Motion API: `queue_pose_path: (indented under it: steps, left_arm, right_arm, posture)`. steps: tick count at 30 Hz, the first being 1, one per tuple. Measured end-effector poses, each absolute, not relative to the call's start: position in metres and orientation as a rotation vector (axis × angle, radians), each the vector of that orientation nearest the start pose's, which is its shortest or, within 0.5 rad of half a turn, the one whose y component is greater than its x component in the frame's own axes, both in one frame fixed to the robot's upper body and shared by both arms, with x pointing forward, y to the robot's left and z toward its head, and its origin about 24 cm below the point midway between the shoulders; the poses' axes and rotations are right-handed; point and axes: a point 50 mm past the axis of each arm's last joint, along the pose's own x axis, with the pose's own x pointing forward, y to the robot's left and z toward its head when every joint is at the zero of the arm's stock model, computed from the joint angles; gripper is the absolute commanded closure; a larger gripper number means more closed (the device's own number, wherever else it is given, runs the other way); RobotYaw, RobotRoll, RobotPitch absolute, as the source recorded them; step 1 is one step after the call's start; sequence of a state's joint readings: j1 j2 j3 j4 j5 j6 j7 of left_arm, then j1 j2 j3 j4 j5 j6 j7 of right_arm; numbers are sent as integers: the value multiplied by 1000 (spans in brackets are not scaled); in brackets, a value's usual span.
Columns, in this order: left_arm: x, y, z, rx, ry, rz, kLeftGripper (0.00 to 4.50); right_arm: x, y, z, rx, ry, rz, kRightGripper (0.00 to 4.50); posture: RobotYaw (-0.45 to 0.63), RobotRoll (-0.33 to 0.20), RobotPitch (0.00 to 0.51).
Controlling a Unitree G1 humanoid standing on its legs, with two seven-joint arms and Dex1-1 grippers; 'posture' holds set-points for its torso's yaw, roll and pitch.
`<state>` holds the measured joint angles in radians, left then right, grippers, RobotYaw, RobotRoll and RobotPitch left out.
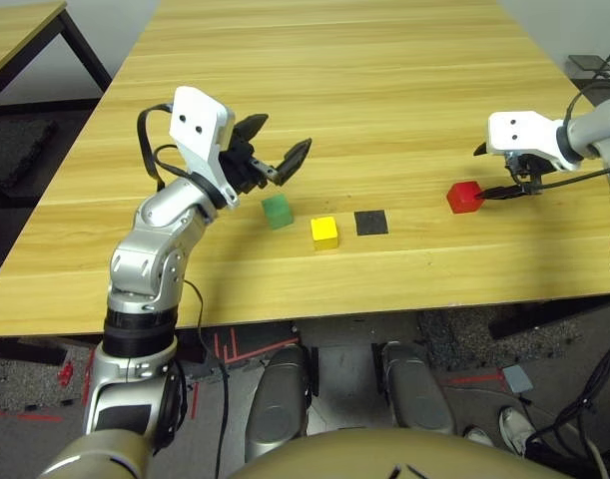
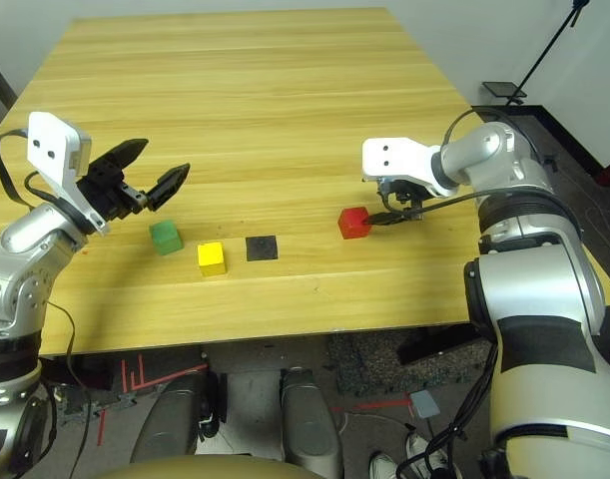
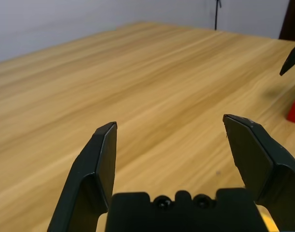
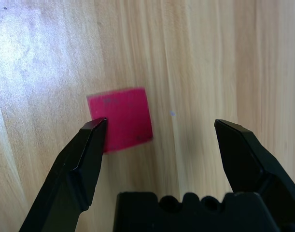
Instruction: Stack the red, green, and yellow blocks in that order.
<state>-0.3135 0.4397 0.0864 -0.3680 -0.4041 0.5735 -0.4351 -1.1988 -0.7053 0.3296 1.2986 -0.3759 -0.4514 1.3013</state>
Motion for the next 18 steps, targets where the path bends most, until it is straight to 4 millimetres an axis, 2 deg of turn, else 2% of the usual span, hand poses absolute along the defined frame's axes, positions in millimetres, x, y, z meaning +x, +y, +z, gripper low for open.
queue_pose_path:
  steps: [8, 9, 10, 18]
  left_arm:
    - [269, 174, 171, 113, -69, -526, 21]
    - [268, 174, 170, 113, -62, -521, 0]
    - [268, 174, 170, 113, -61, -519, 0]
    - [264, 177, 171, 114, -52, -486, 0]
  right_arm:
    - [374, -245, 176, -1078, 551, 1099, 0]
    - [374, -245, 175, -1070, 554, 1098, 405]
    - [374, -244, 174, -1067, 556, 1099, 579]
    - [374, -235, 159, -927, 607, 1127, 3394]
  posture:
    - [443, -189, 89]
    - [443, -189, 89]
    - [449, -188, 94]
    - [460, -197, 112]
